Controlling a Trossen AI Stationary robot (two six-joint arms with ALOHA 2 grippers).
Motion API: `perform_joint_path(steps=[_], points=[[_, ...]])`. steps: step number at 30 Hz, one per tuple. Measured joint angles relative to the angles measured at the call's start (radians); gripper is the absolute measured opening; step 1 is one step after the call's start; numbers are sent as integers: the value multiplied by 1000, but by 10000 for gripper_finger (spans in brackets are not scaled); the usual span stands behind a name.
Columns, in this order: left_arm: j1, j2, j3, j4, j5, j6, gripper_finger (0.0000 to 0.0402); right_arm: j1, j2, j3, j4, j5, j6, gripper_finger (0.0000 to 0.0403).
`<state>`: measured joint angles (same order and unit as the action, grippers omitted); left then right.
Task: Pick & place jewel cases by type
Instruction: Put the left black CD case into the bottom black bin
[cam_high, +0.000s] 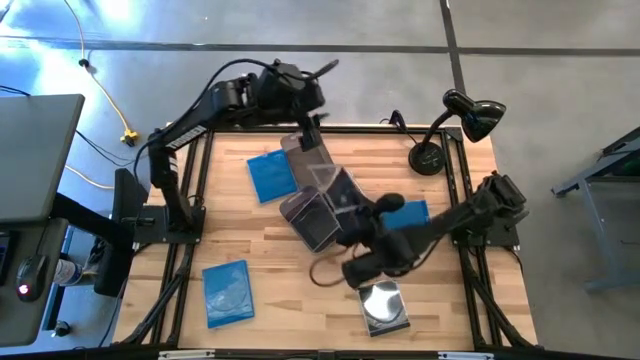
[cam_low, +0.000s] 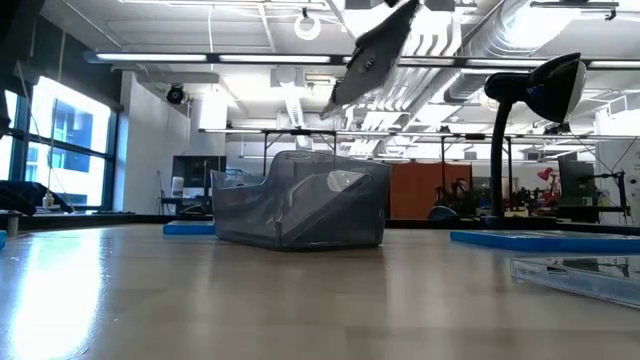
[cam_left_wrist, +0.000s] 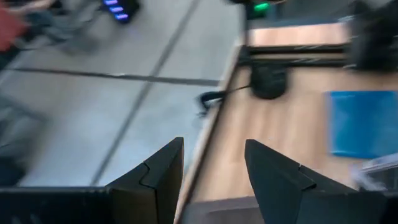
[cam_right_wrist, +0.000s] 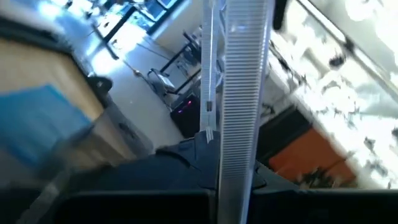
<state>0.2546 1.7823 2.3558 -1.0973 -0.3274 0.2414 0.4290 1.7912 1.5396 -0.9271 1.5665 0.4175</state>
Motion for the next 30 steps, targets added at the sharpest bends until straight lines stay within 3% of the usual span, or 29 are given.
perform_joint_path(steps=[3, 7, 10, 16, 19, 25, 30], points=[[1, -28, 0, -14, -91, 1, 168, -48, -1, 3, 106, -40, 8, 8], [0, -65, 0, -26, -102, -2, 168, -119, -1, -55, 291, -211, -40, 12], [0, -85, 0, -42, -97, -2, 168, -152, 0, -101, 487, -296, -175, 5], [0, -110, 0, -89, -86, -2, 168, -163, 0, -118, 907, -280, -620, 7], [0, -112, 0, -122, -84, -2, 168, -167, 0, -118, 1066, -330, -744, 4], [0, -114, 0, -149, -83, -2, 168, -169, 0, -118, 1118, -607, -640, 7], [0, -114, 0, -157, -83, -6, 168, -175, 10, -130, 1035, -647, -499, 4]])
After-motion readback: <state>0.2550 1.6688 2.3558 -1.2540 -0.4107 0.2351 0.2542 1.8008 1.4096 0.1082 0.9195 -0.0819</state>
